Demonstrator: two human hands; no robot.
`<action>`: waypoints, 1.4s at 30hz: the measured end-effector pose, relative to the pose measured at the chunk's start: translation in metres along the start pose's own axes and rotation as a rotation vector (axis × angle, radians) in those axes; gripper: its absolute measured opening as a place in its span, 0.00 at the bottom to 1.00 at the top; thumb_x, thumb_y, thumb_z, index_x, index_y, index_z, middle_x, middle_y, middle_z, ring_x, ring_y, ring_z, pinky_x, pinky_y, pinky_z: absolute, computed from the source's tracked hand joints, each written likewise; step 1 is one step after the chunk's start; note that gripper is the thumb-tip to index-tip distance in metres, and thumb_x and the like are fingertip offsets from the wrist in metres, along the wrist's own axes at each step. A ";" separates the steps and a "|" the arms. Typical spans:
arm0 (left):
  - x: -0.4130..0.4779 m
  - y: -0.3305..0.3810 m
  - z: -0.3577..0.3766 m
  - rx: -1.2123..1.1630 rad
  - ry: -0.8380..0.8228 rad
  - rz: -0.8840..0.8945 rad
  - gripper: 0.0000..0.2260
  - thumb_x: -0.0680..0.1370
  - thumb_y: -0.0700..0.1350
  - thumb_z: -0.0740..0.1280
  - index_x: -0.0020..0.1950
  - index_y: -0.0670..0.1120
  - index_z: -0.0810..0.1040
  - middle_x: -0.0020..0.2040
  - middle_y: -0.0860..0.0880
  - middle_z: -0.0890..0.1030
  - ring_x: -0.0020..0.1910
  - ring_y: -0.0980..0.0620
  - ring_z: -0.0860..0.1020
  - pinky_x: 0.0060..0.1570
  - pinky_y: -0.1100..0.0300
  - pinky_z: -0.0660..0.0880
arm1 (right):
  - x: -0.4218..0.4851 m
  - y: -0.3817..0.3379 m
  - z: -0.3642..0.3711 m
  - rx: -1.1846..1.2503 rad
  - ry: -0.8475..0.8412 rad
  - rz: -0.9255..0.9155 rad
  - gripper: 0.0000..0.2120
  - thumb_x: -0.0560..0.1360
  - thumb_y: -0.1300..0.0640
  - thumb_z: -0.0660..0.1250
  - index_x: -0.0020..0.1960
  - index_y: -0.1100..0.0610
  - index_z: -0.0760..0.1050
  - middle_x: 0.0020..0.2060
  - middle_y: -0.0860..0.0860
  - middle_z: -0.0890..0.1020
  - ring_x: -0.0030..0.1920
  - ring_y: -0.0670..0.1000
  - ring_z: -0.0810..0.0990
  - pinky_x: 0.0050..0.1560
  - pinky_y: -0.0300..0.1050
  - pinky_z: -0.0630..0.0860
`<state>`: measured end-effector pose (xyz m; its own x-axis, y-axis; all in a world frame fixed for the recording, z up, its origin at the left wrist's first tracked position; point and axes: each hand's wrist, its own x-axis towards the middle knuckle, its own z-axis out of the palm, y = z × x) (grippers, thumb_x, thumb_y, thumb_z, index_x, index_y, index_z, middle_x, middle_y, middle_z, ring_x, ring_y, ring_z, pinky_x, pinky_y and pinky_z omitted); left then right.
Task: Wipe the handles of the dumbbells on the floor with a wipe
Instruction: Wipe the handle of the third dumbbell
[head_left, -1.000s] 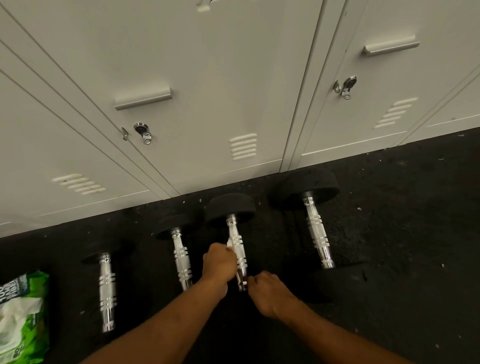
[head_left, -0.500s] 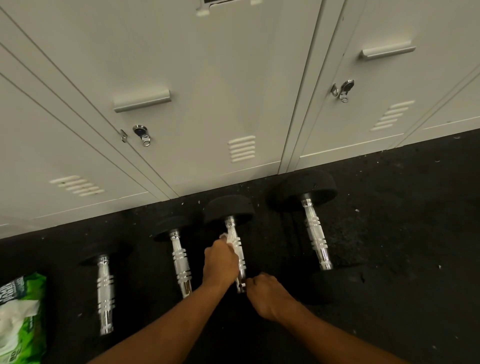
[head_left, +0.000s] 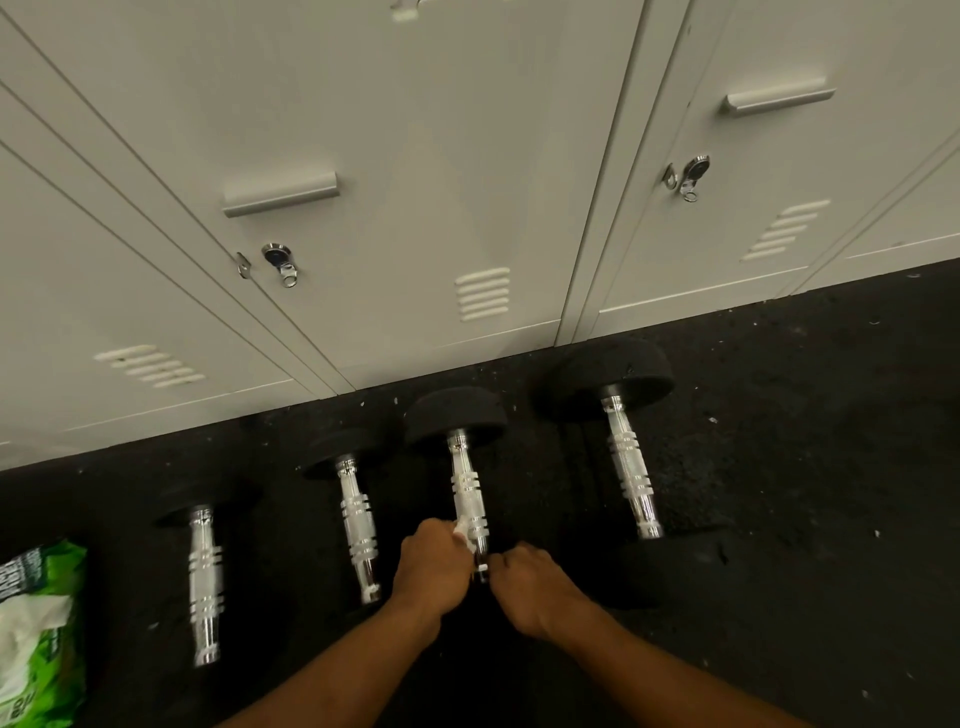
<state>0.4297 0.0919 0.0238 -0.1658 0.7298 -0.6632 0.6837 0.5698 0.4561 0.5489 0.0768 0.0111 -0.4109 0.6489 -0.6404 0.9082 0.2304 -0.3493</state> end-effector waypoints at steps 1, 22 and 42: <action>0.004 0.003 -0.001 -0.022 0.005 -0.024 0.11 0.81 0.42 0.59 0.46 0.43 0.80 0.41 0.46 0.81 0.38 0.51 0.78 0.34 0.60 0.71 | 0.000 0.000 0.000 -0.007 -0.001 -0.002 0.16 0.81 0.61 0.51 0.64 0.67 0.68 0.61 0.66 0.75 0.61 0.65 0.73 0.61 0.57 0.70; 0.025 0.035 -0.026 0.120 0.124 0.174 0.12 0.83 0.40 0.57 0.60 0.42 0.78 0.41 0.47 0.77 0.33 0.57 0.72 0.29 0.65 0.66 | 0.004 0.002 0.007 0.001 -0.016 -0.034 0.15 0.80 0.64 0.52 0.62 0.69 0.70 0.60 0.66 0.75 0.60 0.65 0.74 0.60 0.57 0.72; 0.049 -0.004 -0.044 0.833 0.214 1.086 0.17 0.70 0.46 0.76 0.57 0.47 0.81 0.58 0.48 0.80 0.55 0.50 0.77 0.50 0.55 0.80 | 0.000 0.002 0.002 -0.006 -0.022 -0.030 0.16 0.82 0.60 0.52 0.65 0.67 0.68 0.60 0.66 0.74 0.61 0.64 0.73 0.61 0.58 0.71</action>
<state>0.3872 0.1417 0.0157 0.6645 0.7440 -0.0697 0.7447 -0.6517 0.1439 0.5504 0.0759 0.0087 -0.4398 0.6254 -0.6445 0.8958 0.2543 -0.3645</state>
